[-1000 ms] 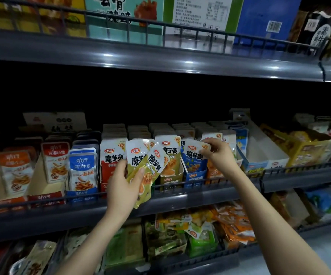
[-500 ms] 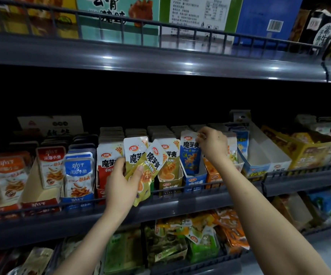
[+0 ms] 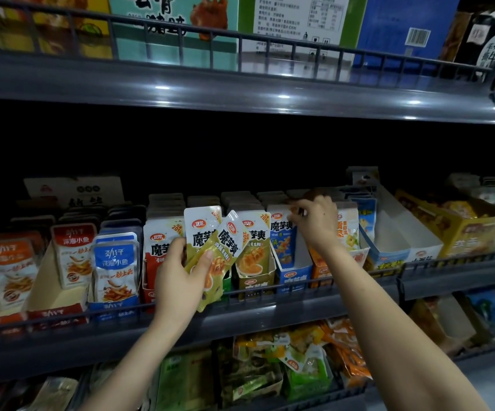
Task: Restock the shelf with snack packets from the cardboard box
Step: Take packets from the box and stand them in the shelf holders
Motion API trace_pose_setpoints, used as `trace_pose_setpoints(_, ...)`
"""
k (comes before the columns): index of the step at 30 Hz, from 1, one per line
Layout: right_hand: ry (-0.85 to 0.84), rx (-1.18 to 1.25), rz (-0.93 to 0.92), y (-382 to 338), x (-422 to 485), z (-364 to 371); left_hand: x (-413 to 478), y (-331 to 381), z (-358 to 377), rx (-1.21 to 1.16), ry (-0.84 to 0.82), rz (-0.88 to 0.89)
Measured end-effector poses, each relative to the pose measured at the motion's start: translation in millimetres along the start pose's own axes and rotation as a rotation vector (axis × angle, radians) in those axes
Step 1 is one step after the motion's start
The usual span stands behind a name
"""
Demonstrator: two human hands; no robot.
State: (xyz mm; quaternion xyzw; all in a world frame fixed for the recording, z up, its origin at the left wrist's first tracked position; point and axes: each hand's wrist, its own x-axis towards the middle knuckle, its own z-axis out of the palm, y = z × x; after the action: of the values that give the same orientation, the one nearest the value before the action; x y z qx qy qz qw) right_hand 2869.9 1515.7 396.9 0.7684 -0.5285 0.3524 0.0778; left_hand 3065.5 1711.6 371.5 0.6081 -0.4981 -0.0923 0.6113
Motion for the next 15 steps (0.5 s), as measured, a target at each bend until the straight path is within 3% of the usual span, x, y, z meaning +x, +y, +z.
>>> trace_pose_setpoints(5,0.276,0.189,0.026,6.2,-19.4,5.0,-0.9,3.8,1.9,-0.050,0.001,-0.026)
trace_pose_setpoints(7,0.262,0.359,0.055,-1.3,-33.7,-3.3,-1.2,5.0,2.7,-0.102,0.000,-0.065)
trace_pose_setpoints(11,-0.170,0.925,0.196,-37.8,-70.2,-37.9,-4.1,4.6,6.6,-0.237,-0.040,-0.169)
trace_pose_setpoints(15,-0.518,1.172,0.287,-62.0,-89.6,-45.9,-10.5,8.9,10.4,-0.311,-0.111,-0.241)
